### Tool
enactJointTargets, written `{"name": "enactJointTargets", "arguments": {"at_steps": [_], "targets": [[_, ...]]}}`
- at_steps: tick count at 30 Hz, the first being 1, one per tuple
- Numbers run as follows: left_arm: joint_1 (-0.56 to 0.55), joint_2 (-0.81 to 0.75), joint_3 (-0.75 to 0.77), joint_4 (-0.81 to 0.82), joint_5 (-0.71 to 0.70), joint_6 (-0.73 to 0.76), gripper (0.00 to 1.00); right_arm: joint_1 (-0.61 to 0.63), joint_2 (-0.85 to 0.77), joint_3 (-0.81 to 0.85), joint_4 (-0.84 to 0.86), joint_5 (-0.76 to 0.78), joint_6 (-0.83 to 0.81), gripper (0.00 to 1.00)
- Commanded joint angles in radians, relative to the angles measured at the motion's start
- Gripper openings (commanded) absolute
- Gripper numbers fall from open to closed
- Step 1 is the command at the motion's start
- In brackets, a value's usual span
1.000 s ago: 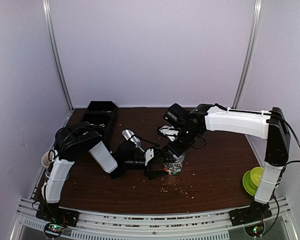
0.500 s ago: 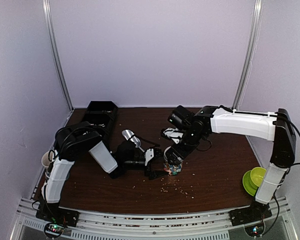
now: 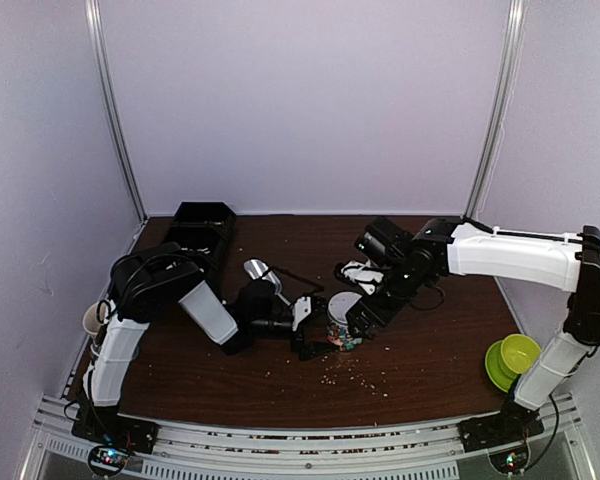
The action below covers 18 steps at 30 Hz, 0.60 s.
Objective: Pack the candies
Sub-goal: Screw the box lid onto the packing box.
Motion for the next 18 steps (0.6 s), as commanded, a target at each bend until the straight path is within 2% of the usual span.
{"name": "enactJointTargets", "arguments": {"at_steps": [1,10,18], "targets": [[-0.008,0.034,0.024,-0.065,0.041,0.029,0.98,-0.003,-0.078,-0.034,0.045,-0.03,-0.019,1.0],[-0.007,0.071,0.108,-0.154,0.103,0.049,0.98,-0.032,-0.135,-0.088,0.171,-0.053,-0.023,1.0],[0.008,0.103,0.157,-0.156,0.168,-0.01,0.97,-0.051,-0.179,-0.114,0.302,-0.034,-0.017,1.0]]}}
